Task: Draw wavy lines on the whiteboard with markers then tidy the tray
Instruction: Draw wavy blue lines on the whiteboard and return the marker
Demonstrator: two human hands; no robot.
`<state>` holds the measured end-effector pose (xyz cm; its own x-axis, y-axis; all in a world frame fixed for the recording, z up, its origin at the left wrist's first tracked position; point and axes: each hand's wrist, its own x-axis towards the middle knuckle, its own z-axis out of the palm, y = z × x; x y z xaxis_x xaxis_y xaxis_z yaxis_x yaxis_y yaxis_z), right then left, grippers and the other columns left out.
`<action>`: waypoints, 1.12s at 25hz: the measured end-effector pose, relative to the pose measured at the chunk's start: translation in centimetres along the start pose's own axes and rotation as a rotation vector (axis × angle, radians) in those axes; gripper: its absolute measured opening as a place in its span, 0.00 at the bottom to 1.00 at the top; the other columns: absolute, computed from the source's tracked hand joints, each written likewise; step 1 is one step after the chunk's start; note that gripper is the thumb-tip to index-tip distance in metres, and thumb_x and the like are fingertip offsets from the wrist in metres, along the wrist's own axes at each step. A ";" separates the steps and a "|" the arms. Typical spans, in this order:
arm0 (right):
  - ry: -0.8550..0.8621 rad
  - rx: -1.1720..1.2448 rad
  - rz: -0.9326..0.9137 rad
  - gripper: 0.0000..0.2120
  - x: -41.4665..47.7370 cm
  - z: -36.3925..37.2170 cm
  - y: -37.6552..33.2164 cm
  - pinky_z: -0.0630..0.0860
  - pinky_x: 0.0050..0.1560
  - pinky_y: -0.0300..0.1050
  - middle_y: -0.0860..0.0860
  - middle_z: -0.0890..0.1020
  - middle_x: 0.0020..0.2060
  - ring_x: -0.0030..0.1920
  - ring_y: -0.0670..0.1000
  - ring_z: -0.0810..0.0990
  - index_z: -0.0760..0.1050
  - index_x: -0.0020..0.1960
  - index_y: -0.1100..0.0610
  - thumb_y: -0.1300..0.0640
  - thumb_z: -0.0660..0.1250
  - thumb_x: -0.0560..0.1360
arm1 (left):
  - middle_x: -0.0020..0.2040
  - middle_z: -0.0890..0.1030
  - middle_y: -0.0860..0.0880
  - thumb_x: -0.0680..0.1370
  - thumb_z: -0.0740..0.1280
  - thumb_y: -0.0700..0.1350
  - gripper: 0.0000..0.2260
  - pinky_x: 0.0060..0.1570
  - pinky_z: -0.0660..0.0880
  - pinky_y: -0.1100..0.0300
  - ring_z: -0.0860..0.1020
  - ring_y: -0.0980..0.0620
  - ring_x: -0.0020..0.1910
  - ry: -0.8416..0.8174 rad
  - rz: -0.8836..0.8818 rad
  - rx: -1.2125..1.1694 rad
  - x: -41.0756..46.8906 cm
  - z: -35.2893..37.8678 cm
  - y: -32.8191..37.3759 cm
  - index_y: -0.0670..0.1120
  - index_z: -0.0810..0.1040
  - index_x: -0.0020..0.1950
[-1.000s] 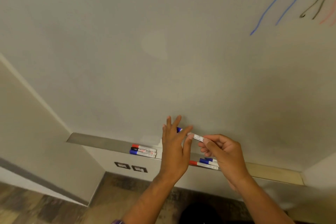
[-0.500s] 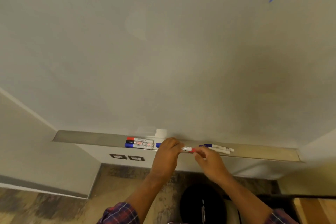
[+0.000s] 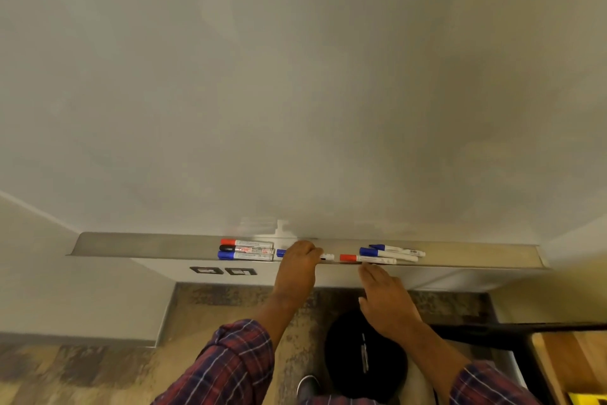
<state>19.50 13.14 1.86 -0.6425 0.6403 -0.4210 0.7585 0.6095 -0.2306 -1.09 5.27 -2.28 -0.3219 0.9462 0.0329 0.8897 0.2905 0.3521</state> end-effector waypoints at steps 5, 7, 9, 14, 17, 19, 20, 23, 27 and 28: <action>0.015 -0.012 -0.002 0.32 0.6 0.4 0.0 0.54 0.81 0.51 0.51 0.58 0.83 0.82 0.52 0.56 0.53 0.83 0.54 0.46 0.59 0.84 | 0.58 0.84 0.44 0.77 0.78 0.40 0.14 0.60 0.79 0.57 0.82 0.46 0.58 -0.050 -0.026 0.016 -0.3 0.7 -1.3 0.44 0.85 0.63; 0.007 -0.014 0.001 0.31 0.7 0.4 0.1 0.53 0.81 0.51 0.51 0.57 0.83 0.82 0.52 0.55 0.53 0.83 0.53 0.46 0.59 0.84 | 0.56 0.84 0.43 0.75 0.79 0.40 0.15 0.58 0.80 0.56 0.83 0.45 0.56 -0.056 -0.024 0.007 -0.3 0.9 -1.5 0.43 0.86 0.61; -0.001 -0.010 0.007 0.31 0.7 0.5 0.1 0.53 0.81 0.52 0.50 0.57 0.83 0.83 0.52 0.55 0.53 0.83 0.53 0.46 0.59 0.84 | 0.57 0.84 0.42 0.76 0.79 0.40 0.15 0.60 0.80 0.56 0.83 0.44 0.56 -0.064 -0.034 0.007 -0.3 1.0 -1.4 0.42 0.85 0.62; -0.008 0.003 0.003 0.32 0.8 0.5 0.3 0.52 0.81 0.52 0.50 0.56 0.83 0.83 0.53 0.55 0.52 0.83 0.53 0.46 0.59 0.84 | 0.63 0.82 0.43 0.80 0.76 0.43 0.18 0.68 0.76 0.54 0.80 0.44 0.63 -0.081 -0.018 0.022 -0.2 1.3 -1.3 0.42 0.82 0.68; -0.010 0.009 -0.001 0.32 0.8 0.5 0.3 0.52 0.81 0.52 0.51 0.56 0.83 0.83 0.53 0.54 0.52 0.83 0.53 0.46 0.59 0.84 | 0.68 0.81 0.45 0.82 0.72 0.46 0.19 0.72 0.71 0.55 0.77 0.46 0.67 -0.078 -0.012 0.024 -0.1 1.3 -1.4 0.44 0.79 0.73; -0.001 0.009 -0.003 0.32 0.7 0.6 0.2 0.52 0.81 0.52 0.50 0.56 0.83 0.83 0.53 0.54 0.52 0.83 0.53 0.46 0.59 0.84 | 0.72 0.78 0.46 0.84 0.69 0.49 0.20 0.76 0.66 0.54 0.74 0.47 0.72 -0.089 -0.018 0.047 0.2 1.0 -0.9 0.46 0.76 0.75; 0.004 0.007 -0.004 0.32 0.7 0.6 0.2 0.52 0.81 0.52 0.50 0.56 0.83 0.83 0.53 0.54 0.52 0.83 0.53 0.46 0.59 0.84 | 0.74 0.76 0.46 0.85 0.67 0.50 0.20 0.78 0.63 0.52 0.72 0.46 0.74 -0.097 -0.023 0.067 0.3 0.9 -0.7 0.47 0.74 0.77; 0.015 0.003 -0.015 0.31 0.6 0.4 0.5 0.52 0.81 0.52 0.51 0.57 0.83 0.82 0.53 0.55 0.53 0.83 0.53 0.46 0.59 0.84 | 0.81 0.68 0.47 0.87 0.62 0.52 0.21 0.83 0.54 0.44 0.63 0.46 0.82 -0.147 -0.012 0.138 0.7 0.7 0.4 0.50 0.69 0.79; 0.052 0.035 -0.032 0.30 0.8 -0.2 0.9 0.56 0.80 0.51 0.51 0.63 0.81 0.80 0.53 0.61 0.57 0.82 0.53 0.47 0.60 0.84 | 0.83 0.65 0.48 0.87 0.59 0.58 0.23 0.83 0.48 0.39 0.60 0.47 0.84 -0.206 -0.031 0.147 1.0 1.0 1.7 0.51 0.67 0.80; 0.068 0.045 -0.027 0.29 0.9 -0.3 1.1 0.57 0.80 0.52 0.51 0.64 0.80 0.79 0.53 0.62 0.58 0.81 0.53 0.48 0.60 0.84 | 0.83 0.65 0.48 0.87 0.59 0.59 0.23 0.83 0.48 0.38 0.60 0.47 0.84 -0.215 -0.040 0.150 1.1 1.1 1.9 0.51 0.68 0.80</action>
<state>19.75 14.57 1.52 -0.6678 0.6547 -0.3541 0.7437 0.6067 -0.2809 0.63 7.01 -2.61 -0.2963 0.9374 -0.1831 0.9208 0.3312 0.2058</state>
